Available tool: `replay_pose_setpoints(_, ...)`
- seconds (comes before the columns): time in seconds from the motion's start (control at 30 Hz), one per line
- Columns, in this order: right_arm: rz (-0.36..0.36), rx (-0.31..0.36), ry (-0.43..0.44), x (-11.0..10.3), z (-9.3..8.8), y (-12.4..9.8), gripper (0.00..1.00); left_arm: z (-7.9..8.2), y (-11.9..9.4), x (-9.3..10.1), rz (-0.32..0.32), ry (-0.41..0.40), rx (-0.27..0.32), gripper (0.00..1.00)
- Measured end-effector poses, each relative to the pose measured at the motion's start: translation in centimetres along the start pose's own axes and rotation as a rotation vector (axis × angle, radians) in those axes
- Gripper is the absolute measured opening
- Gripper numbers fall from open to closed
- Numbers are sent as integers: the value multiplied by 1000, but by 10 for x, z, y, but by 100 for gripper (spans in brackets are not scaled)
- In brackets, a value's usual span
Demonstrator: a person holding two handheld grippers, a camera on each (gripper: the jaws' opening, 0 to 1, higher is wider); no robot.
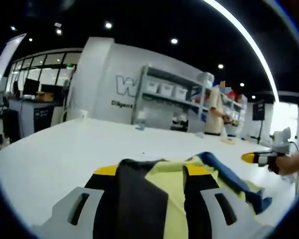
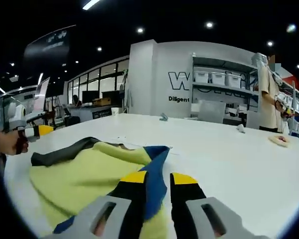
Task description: Fold the garment on the visible template until the final outline fits inside the template.
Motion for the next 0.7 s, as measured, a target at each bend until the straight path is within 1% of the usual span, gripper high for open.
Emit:
replay_pose_setpoints(0.1, -14, -17, 1, -2, -8, -21, 14, 1, -14, 10, -22, -1, -5, 49)
replay_pose_setpoints(0.13, -17, -19, 2, -2, -9, -24, 14, 1, -17, 11, -26, -1, -7, 52)
replay_pose_setpoints(0.2, -26, -35, 25, -4, -16, -41, 15, -1, -25, 16, -41, 3, -13, 57)
replay_pose_setpoints(0.3, -41, -61, 32, -5, -27, -59, 16, 2, -37, 22, -66, 10, -10, 69)
replay_pose_setpoints(0.33, -42, -66, 34, -5, -29, -62, 16, 3, -40, 25, -78, 19, -18, 73)
replay_pose_setpoints(0.4, -42, -76, 39, -7, -33, -67, 16, 4, -47, 28, -97, 52, -34, 77)
replay_pose_setpoints(0.47, -53, -116, 26, -8, -47, -77, 16, 8, -58, 37, -139, 73, -43, 82)
replay_pose_setpoints(0.5, -58, -127, 33, -7, -51, -79, 16, 8, -61, 39, -155, 69, -53, 86)
replay_pose_setpoints(0.57, -63, -139, 37, -8, -56, -83, 16, 5, -65, 41, -174, 71, -74, 97)
replay_pose_setpoints(0.7, -84, -165, 41, -9, -65, -91, 17, 1, -76, 45, -207, 110, -113, 99)
Point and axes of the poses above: the point that each gripper's makers call its tool centre point, and the gripper's own axes: y roughly forward along the fingers, x roughly to its right, z roughly out of its top, the point moved 5 cm from there along -y, roughly backward along the fingers, and after that the axes turned 5 degrees about y, right-handed, at the moved point
